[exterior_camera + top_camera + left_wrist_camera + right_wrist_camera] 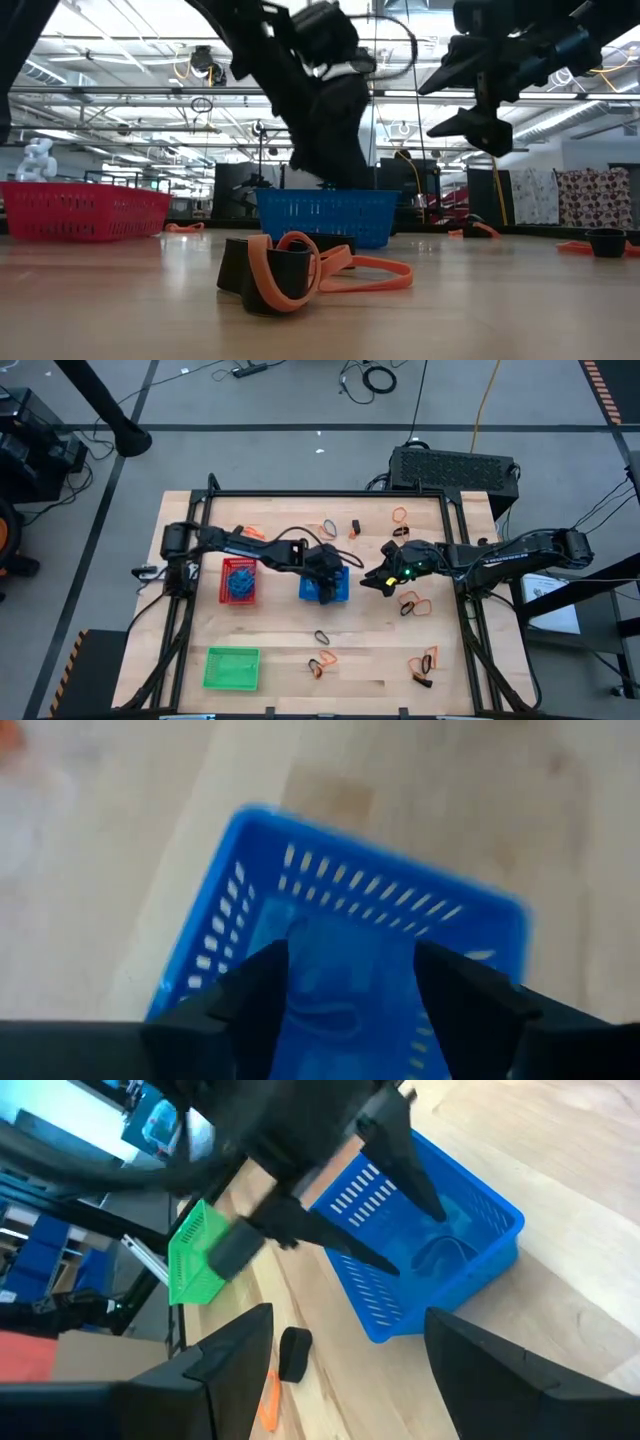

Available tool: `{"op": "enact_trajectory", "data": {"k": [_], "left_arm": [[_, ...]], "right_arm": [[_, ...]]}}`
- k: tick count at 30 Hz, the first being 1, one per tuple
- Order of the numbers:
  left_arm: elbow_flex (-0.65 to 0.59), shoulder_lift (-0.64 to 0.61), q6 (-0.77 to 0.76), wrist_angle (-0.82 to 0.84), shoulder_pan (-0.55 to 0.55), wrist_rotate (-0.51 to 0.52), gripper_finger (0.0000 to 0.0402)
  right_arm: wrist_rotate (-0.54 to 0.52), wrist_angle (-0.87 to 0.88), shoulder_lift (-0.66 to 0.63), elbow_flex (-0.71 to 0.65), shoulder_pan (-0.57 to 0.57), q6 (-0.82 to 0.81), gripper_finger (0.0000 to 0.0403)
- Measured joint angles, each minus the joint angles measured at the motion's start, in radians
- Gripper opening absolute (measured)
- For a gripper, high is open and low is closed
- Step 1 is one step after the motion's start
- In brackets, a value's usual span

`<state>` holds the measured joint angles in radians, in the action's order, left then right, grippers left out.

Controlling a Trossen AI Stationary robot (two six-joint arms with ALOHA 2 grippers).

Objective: Sort rubber bands into baskets

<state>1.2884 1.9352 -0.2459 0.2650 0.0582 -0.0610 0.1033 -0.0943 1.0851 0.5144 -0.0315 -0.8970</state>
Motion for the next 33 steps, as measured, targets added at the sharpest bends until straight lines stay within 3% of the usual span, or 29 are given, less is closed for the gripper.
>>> {"op": "enact_trajectory", "data": {"k": [21,24,31,33], "left_arm": [[0.002,0.106,-0.008,-0.001,0.000,0.065,0.0215],[0.001,0.109,-0.007,0.003,0.001,0.073,0.0181],[-0.001,0.111,-0.009,-0.001,0.005,0.075,0.0028],[-0.001,0.112,-0.010,-0.018,0.008,0.075,0.0011]], "right_arm": [[0.000,-0.018,0.076,0.000,0.000,0.000,0.0251],[0.001,-0.040,0.076,0.000,0.000,0.000,0.0251],[0.001,-0.061,0.076,0.000,0.000,0.004,0.0251],[0.001,-0.063,0.076,0.000,0.000,0.010,0.0251]]}}
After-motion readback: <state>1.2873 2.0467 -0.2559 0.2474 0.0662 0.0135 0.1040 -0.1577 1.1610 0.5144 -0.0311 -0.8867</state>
